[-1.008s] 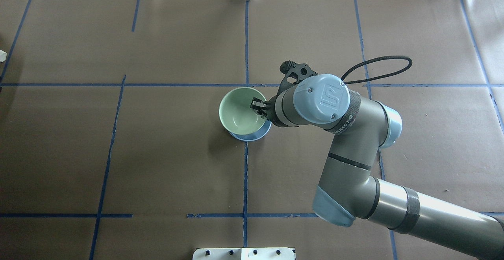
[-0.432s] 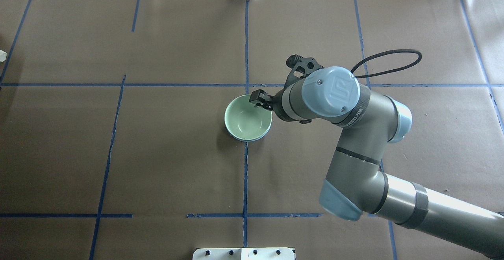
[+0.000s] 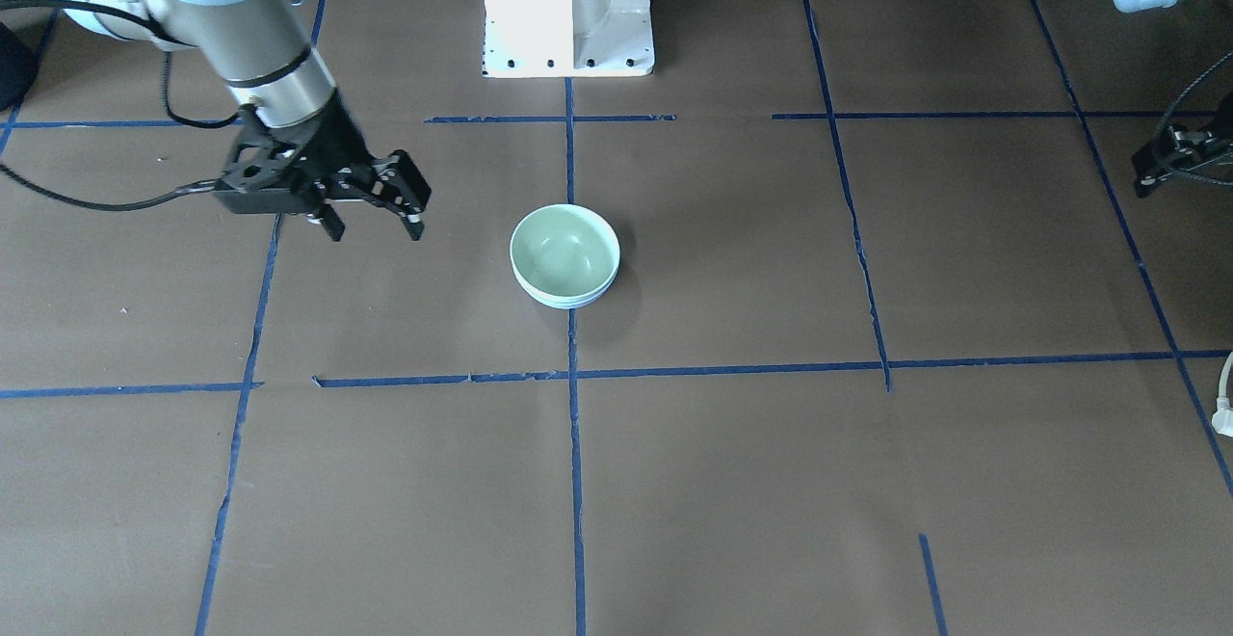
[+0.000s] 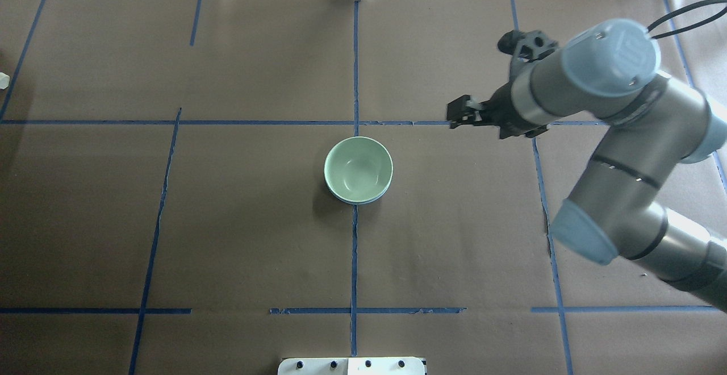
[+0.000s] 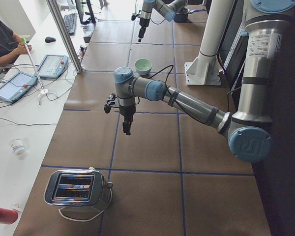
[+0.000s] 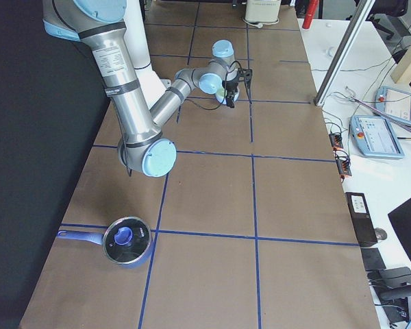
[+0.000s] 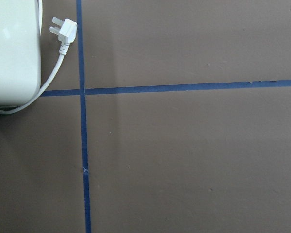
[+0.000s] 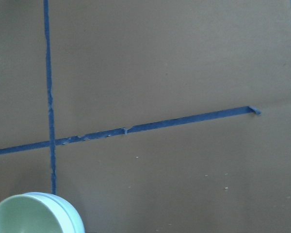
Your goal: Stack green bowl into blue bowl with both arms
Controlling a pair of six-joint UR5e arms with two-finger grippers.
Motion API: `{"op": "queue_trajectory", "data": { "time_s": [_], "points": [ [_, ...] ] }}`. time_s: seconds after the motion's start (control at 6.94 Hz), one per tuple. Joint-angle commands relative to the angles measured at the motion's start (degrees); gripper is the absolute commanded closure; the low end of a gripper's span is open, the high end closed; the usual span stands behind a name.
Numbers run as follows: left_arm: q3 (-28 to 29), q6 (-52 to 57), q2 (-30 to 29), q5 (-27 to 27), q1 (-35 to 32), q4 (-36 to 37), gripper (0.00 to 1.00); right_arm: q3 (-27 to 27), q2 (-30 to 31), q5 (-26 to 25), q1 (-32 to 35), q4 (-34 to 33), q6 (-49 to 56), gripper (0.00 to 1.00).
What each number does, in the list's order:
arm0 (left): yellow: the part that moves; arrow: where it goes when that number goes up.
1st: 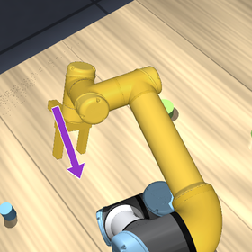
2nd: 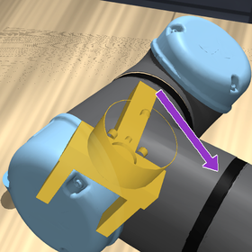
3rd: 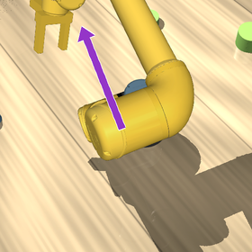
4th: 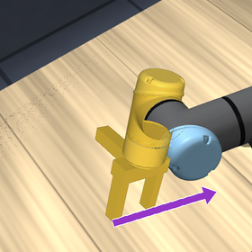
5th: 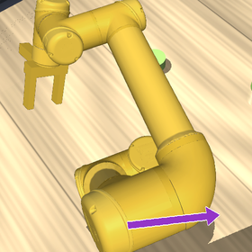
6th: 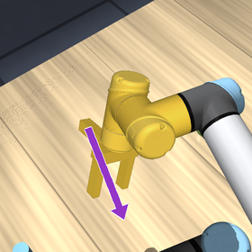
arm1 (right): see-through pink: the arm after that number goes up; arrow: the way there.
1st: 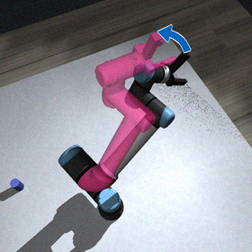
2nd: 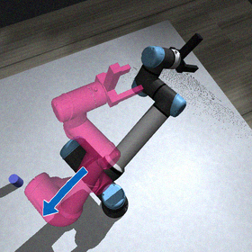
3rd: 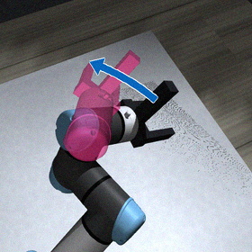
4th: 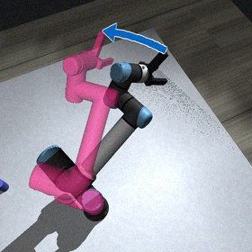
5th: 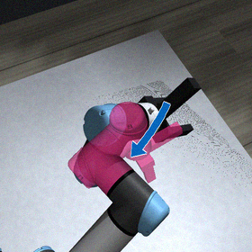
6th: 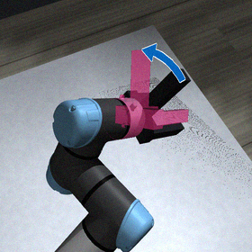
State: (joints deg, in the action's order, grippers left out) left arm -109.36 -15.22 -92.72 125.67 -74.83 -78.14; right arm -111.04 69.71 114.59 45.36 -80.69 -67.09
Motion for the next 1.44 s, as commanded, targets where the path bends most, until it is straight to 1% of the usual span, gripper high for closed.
{"op": "queue_trajectory", "data": {
  "time_s": [0.0,0.14,0.29,0.43,0.58,0.72,0.86,1.01,1.15,1.3],
  "points": [
    [6.58,13.38,0.96,9.28,-7.92,-0.08,0.0,0.2,12.49,13.15,15.3,-0.44,27.85,0.0],
    [8.27,20.16,2.27,9.59,-9.79,-0.08,0.0,2.91,17.26,17.12,22.07,-0.35,41.64,0.0],
    [8.63,21.01,2.89,9.59,-9.89,-0.16,0.0,6.42,20.35,21.34,27.97,-0.35,52.74,0.0],
    [8.81,21.45,4.03,9.68,-10.68,-0.25,0.0,11.41,22.99,25.82,34.9,-0.35,61.2,0.0],
    [8.98,21.46,4.04,9.68,-11.12,-0.25,0.0,15.55,22.23,26.56,36.71,-0.17,61.98,0.0],
    [10.2,22.94,4.13,9.68,-11.91,-0.25,0.0,16.99,23.44,25.52,36.82,0.79,63.12,0.0],
    [12.65,26.95,4.13,9.68,-13.66,-0.17,0.0,16.83,23.72,23.86,38.04,1.49,63.31,0.0],
    [16.07,29.95,4.13,9.76,-16.02,-0.17,0.0,17.26,24.16,23.75,39.09,1.41,63.4,0.0],
    [16.89,31.03,4.13,9.77,-16.74,-0.43,0.0,17.26,25.38,24.19,39.89,1.5,63.31,0.0],
    [17.77,31.04,4.13,9.68,-16.84,-2.17,0.0,17.26,25.56,24.28,40.5,1.41,63.31,0.0]
  ]
}}
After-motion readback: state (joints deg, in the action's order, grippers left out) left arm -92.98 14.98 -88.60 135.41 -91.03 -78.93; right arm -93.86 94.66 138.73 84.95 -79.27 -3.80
